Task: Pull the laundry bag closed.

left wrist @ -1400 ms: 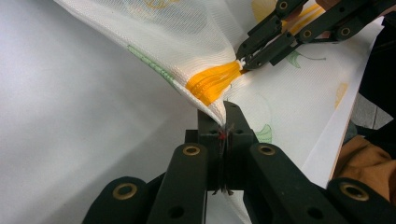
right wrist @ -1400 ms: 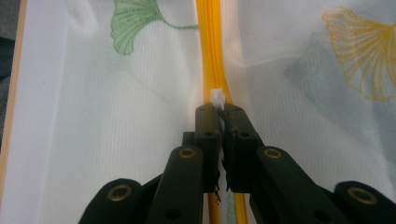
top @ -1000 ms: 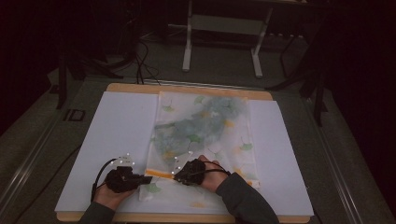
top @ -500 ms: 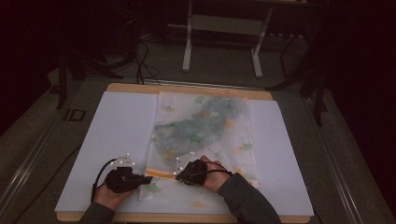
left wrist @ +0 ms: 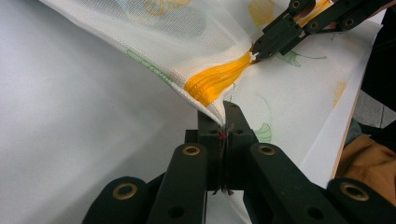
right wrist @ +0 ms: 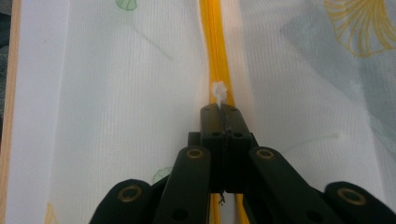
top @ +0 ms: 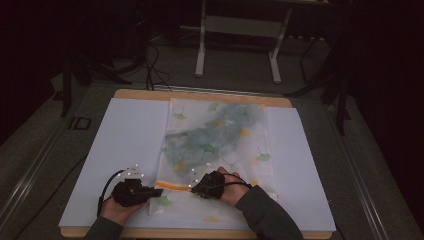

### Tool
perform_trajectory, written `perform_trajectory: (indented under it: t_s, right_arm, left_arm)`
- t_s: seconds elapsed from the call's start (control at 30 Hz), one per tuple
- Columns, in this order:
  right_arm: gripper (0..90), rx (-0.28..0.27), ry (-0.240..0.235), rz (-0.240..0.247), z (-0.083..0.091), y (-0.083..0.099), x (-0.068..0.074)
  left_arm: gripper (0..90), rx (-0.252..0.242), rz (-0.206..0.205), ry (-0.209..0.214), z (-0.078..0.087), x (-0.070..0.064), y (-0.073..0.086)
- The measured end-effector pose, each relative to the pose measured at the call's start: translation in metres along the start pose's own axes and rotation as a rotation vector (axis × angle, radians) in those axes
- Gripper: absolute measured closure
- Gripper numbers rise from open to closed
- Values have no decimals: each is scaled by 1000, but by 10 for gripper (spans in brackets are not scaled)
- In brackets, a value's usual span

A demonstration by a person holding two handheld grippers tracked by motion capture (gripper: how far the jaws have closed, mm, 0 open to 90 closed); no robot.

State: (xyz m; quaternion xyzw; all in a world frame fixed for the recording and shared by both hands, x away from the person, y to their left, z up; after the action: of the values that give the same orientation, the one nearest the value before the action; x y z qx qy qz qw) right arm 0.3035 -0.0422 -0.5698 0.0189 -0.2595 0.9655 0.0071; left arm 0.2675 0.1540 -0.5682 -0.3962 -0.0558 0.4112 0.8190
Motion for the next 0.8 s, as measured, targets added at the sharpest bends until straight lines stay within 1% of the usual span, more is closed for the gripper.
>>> perform_trajectory:
  t_s: [0.27, 0.37, 0.57, 0.8]
  right_arm:
    - [900, 8, 1, -2, 3, 4, 0]
    - [900, 13, 2, -11, 4, 7, 0]
    - [900, 21, 7, -9, 7, 11, 0]
    - [900, 21, 10, -23, 11, 17, 1]
  left_arm:
    - [884, -2, -1, 0, 1, 0, 0]
    - [884, -1, -1, 0, 0, 0, 0]
    - [884, -2, -1, 0, 0, 0, 0]
    - [884, -4, 0, 0, 1, 0, 0]
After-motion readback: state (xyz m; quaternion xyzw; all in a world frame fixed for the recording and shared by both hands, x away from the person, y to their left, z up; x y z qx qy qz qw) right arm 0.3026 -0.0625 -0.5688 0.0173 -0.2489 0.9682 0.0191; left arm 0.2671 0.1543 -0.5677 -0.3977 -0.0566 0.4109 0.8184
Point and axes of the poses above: each handheld gripper's, and its own axes: z roughly backward along the jaws, y roughly out of its underside, x roughly to its left, the point moved 6 cm from there along -z, roughly forward along the jaws, and after that the axes turned 9 degrees about -y, right-handed, at the moved point
